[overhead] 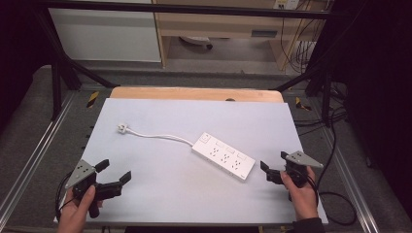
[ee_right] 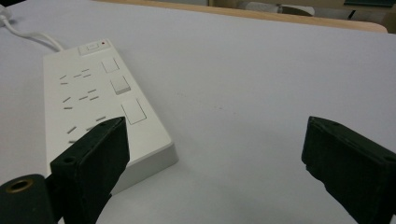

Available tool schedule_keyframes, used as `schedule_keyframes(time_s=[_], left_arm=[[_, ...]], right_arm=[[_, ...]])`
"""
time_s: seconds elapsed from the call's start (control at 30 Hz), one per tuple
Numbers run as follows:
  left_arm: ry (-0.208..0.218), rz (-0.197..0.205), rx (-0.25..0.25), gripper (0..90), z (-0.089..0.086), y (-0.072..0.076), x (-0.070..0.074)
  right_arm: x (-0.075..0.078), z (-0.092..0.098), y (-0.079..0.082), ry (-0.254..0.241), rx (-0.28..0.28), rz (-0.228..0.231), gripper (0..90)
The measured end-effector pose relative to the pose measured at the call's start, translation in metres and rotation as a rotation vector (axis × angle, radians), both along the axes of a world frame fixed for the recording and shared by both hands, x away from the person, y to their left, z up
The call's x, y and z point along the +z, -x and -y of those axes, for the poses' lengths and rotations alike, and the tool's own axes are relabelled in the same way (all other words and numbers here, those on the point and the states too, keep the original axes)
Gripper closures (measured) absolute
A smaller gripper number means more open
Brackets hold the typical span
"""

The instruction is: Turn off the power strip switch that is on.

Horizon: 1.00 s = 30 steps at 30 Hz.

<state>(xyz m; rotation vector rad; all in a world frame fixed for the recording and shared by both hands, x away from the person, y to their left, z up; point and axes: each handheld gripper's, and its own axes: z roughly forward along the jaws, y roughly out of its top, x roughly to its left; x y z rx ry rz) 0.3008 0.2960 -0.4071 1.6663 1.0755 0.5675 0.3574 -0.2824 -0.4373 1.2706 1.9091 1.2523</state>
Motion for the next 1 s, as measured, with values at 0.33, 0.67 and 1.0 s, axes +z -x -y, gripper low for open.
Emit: schedule_keyframes(time_s=[0.33, 0.67, 1.0], left_arm=[[-0.001, -0.003, -0.002, 4.6, 0.000, 0.000, 0.000], [0.000, -0.009, 0.002, 4.7, 0.000, -0.001, -0.001], [0.000, -0.008, 0.005, 4.7, 0.000, 0.000, -0.001]], right_arm=[[0.004, 0.000, 0.001, -0.009, -0.003, 0.022, 5.4], [0.018, -0.007, 0.007, -0.016, 0.011, 0.079, 4.9], [0.029, -0.016, 0.010, -0.016, 0.035, 0.091, 3.1]])
